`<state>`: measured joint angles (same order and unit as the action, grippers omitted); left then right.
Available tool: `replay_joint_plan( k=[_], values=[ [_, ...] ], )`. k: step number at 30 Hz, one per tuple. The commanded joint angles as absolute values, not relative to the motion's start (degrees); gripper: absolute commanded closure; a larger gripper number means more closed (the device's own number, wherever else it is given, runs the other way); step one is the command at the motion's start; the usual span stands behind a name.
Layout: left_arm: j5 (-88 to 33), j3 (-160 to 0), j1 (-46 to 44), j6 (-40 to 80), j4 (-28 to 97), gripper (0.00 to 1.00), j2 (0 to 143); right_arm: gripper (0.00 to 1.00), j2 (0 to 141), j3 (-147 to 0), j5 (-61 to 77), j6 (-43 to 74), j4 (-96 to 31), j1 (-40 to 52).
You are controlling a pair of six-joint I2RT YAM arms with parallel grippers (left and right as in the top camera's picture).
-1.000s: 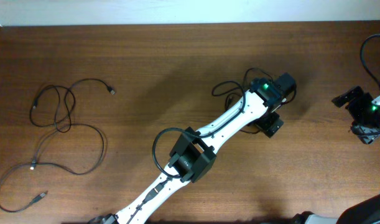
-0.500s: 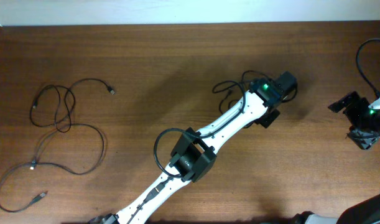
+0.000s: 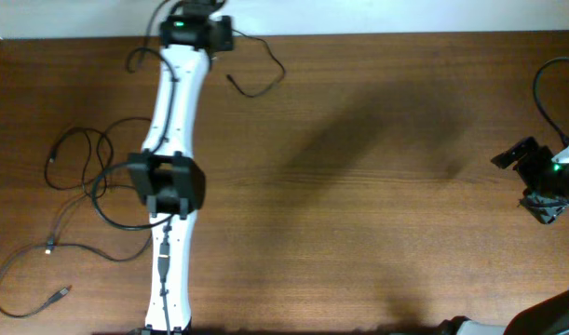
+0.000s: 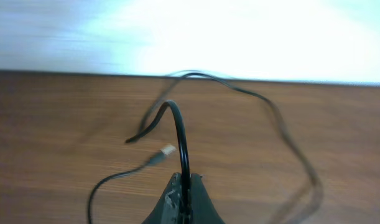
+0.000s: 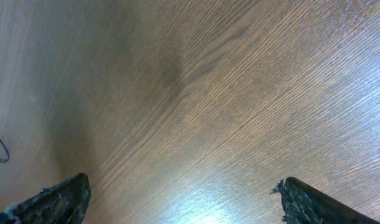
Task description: Untangle cables
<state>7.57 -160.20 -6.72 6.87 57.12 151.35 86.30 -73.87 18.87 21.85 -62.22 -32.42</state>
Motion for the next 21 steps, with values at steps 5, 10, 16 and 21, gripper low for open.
replay_joint_plan(
  k=[5, 10, 16, 21],
  values=[
    [-2.17, -160.27, 0.45, 15.40, 56.95, 0.94, 153.93, 0.02, 85.65, -73.67, 18.13, 21.30, -62.19, -32.23],
    [-6.46, -162.15, -3.97, 15.38, 57.74, 0.01, 155.20, 0.02, 85.65, -73.67, 18.13, 21.30, -62.19, -32.23],
    [-9.41, -173.01, 1.67, 15.07, 77.43, 0.01, 139.92, 0.02, 85.65, -73.67, 18.13, 21.30, -62.19, -32.23],
    [-9.26, -165.16, -0.67, 14.06, 76.53, 0.38, 141.25, 0.02, 85.65, -73.67, 18.13, 21.30, -62.19, -32.23]
  ],
)
